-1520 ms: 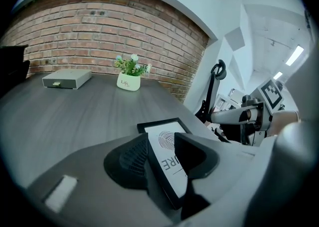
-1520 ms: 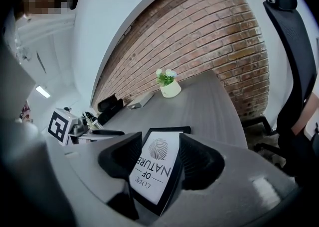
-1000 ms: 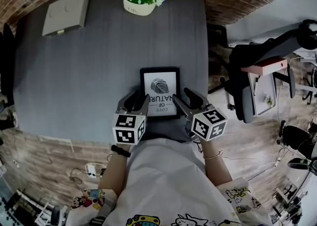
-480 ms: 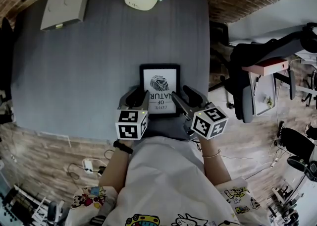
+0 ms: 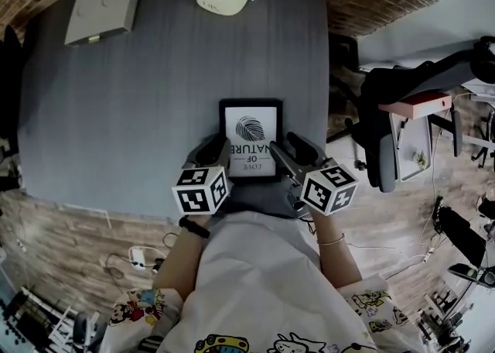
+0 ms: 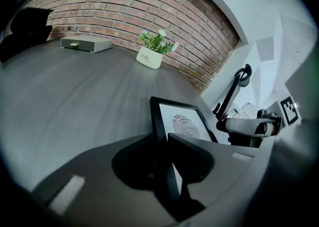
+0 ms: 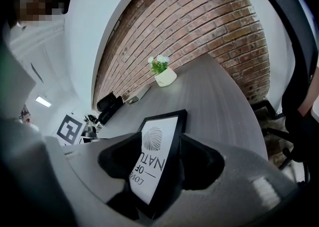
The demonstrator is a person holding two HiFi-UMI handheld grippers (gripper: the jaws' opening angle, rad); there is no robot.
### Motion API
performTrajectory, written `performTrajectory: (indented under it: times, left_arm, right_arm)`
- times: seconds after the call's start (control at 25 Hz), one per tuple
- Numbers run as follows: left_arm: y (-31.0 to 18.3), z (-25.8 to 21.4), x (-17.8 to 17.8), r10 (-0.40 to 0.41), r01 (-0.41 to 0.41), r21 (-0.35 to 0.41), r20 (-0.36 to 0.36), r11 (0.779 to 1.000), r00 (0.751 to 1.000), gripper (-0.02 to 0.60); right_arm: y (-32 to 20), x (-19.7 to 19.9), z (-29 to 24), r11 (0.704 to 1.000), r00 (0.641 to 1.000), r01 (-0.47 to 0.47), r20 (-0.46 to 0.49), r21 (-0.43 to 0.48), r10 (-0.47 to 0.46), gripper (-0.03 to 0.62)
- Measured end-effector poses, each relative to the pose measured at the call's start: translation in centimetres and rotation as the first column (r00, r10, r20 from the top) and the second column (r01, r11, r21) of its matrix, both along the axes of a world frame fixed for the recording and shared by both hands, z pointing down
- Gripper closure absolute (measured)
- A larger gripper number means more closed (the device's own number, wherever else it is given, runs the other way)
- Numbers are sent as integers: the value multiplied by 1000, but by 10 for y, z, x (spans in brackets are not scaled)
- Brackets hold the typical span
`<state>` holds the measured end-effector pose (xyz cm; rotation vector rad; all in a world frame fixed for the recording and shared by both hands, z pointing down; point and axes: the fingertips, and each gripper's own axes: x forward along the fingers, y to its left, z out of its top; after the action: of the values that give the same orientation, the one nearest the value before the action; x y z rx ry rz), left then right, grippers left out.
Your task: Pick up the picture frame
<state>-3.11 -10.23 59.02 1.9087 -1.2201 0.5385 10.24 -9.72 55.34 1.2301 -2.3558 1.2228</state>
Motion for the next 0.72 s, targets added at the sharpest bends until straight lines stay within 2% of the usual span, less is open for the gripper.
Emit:
performTrajectory:
  times: [0.4, 0.72]
  left_arm:
    - [-2, 2, -5, -48, 40, -67, -111, 997, 993, 495]
    - [3, 9, -4, -50, 22, -140, -202, 990, 978, 495]
  right_arm:
    - [-1, -1, 3, 999, 999, -6, 43, -33, 7, 367]
    - [2, -3, 8, 991, 985, 7, 174, -131, 16, 367]
